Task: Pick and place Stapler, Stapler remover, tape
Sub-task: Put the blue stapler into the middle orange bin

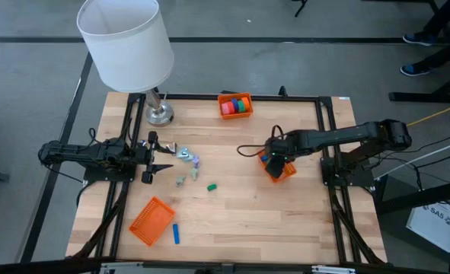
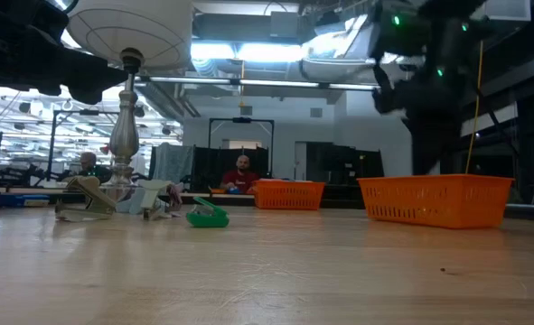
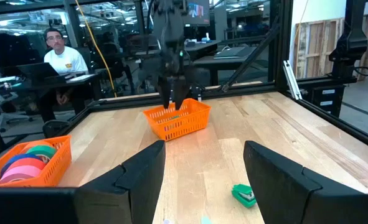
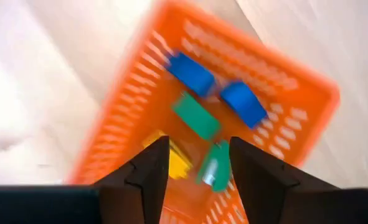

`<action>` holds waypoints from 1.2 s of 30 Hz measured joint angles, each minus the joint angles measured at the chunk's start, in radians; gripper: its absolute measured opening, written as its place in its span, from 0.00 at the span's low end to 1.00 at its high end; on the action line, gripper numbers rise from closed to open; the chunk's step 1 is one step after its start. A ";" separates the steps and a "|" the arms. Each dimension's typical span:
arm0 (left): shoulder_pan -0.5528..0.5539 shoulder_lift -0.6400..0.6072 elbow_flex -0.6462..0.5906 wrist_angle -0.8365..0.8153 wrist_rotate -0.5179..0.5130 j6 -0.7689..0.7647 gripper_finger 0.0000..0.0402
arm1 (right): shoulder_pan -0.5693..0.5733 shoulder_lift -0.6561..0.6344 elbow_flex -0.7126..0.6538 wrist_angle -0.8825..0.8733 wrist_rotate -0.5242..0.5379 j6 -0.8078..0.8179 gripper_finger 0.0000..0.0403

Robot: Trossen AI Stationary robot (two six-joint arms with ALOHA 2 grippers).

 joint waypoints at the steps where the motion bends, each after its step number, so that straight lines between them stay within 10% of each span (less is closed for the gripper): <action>1: 0.000 0.000 0.000 0.000 0.000 0.000 0.53 | 0.007 0.000 0.020 -0.001 0.000 -0.019 0.43; 22: 0.000 0.000 0.000 0.000 0.000 0.000 0.53 | 0.152 0.381 0.459 0.147 -0.012 -0.648 0.43; 36: 0.000 0.000 0.000 0.000 0.000 0.000 0.54 | 0.161 0.598 0.505 0.505 -0.159 -0.914 0.43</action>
